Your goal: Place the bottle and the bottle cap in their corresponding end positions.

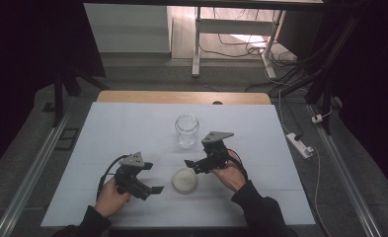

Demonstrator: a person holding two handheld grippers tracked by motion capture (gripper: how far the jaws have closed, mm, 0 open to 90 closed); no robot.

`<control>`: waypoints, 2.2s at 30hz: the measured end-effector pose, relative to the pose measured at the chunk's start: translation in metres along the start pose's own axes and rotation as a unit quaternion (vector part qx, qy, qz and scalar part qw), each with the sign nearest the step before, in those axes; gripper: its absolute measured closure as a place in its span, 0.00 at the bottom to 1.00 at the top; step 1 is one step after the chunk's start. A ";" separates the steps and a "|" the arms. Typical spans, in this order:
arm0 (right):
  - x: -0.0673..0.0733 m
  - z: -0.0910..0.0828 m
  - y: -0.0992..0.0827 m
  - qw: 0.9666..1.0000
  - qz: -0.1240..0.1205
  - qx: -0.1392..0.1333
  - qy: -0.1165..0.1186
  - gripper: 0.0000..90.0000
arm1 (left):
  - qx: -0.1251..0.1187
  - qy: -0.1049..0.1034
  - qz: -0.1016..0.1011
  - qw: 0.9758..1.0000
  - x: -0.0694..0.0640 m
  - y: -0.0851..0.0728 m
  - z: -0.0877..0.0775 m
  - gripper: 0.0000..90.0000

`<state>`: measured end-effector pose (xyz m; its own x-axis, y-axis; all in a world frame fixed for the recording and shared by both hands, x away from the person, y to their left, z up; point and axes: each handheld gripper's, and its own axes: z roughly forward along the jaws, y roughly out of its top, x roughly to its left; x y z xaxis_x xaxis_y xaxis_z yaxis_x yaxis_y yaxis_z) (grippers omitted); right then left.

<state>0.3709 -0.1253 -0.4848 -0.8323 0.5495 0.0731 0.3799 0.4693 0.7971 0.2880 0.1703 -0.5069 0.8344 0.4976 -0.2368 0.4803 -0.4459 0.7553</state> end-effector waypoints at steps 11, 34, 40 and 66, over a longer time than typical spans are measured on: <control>0.010 -0.031 -0.016 1.000 0.000 -0.018 -0.013 0.00 | -0.009 0.024 -0.015 1.000 -0.004 -0.015 -0.021 0.00; 0.013 -0.101 -0.069 0.997 0.030 -0.028 -0.067 0.00 | -0.035 0.088 -0.060 0.994 -0.013 -0.064 -0.076 0.00; 0.012 -0.119 -0.085 0.995 0.045 -0.028 -0.086 0.00 | -0.038 0.098 -0.076 0.992 -0.014 -0.075 -0.084 0.00; 0.009 -0.167 -0.141 0.979 0.116 0.045 -0.159 0.00 | 0.055 0.175 -0.130 0.974 -0.022 -0.109 -0.093 0.00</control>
<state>0.2425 -0.3021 -0.4968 -0.5562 0.8299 0.0444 0.5905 0.3570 0.7238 0.1922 0.2775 -0.5272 0.5465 0.8193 -0.1734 0.7054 -0.3388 0.6226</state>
